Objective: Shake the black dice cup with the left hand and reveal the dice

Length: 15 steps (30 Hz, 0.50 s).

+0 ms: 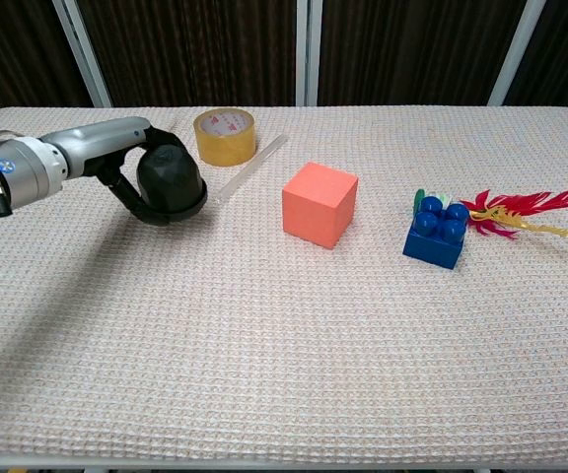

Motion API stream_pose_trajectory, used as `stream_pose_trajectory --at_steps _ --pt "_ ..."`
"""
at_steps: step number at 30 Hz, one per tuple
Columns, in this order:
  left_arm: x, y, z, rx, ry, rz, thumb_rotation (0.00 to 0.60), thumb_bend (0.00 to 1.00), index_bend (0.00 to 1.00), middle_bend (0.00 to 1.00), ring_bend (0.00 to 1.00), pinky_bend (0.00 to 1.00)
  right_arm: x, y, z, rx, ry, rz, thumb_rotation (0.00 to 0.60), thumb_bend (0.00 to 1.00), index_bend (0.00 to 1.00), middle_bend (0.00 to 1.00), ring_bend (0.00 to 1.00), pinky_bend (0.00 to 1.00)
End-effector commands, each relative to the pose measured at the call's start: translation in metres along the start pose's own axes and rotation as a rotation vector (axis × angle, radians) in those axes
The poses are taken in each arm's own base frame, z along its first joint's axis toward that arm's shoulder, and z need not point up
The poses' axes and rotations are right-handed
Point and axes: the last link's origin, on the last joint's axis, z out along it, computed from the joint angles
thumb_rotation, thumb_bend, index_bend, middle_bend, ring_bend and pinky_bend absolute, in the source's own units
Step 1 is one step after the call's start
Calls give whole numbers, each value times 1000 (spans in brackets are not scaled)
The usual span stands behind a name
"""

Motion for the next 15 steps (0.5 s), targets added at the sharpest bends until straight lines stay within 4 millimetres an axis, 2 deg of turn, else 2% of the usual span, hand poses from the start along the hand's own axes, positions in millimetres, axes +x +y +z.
stream_pose_trajectory --at_steps 1,15 --pt "5 -1 0 6 3 -3 600 246 358 458 77 99 0 0 0 0 0 0 600 141 0 0 0 0" --pt "23 1 -11 12 2 -57 600 259 463 501 136 100 -1 2 0 -3 1 6 600 141 0 0 0 0"
